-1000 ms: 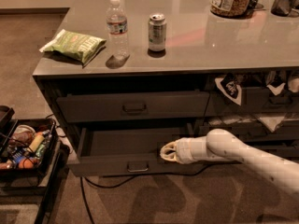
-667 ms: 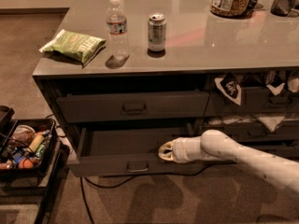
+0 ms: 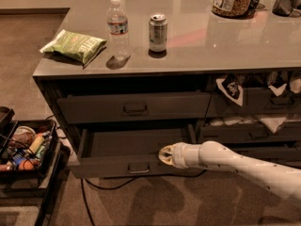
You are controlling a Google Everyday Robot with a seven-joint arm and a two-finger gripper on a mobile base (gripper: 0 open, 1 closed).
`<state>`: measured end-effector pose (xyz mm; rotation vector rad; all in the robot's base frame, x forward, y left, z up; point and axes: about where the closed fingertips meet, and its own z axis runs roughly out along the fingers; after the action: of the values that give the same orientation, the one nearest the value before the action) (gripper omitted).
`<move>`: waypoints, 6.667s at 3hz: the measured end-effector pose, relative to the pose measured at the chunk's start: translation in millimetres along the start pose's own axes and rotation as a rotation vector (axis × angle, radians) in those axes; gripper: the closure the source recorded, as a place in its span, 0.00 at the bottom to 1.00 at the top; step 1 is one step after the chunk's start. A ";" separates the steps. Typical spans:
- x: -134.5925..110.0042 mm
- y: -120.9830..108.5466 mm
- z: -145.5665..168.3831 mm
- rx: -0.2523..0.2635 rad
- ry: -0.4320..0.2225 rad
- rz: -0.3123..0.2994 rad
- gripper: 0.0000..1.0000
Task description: Open middle drawer
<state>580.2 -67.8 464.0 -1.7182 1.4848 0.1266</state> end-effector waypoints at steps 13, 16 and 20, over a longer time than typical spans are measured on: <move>58.9 -81.4 3.6 0.068 -0.008 -0.044 1.00; 84.7 -46.3 19.0 0.033 -0.040 0.070 1.00; 68.5 4.5 -7.4 -0.169 0.020 0.120 1.00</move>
Offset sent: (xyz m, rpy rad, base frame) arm 0.0162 -0.0094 0.0685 -0.0291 -0.0712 -0.0049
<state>593.3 -125.0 427.6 -1.7669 1.6317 0.3066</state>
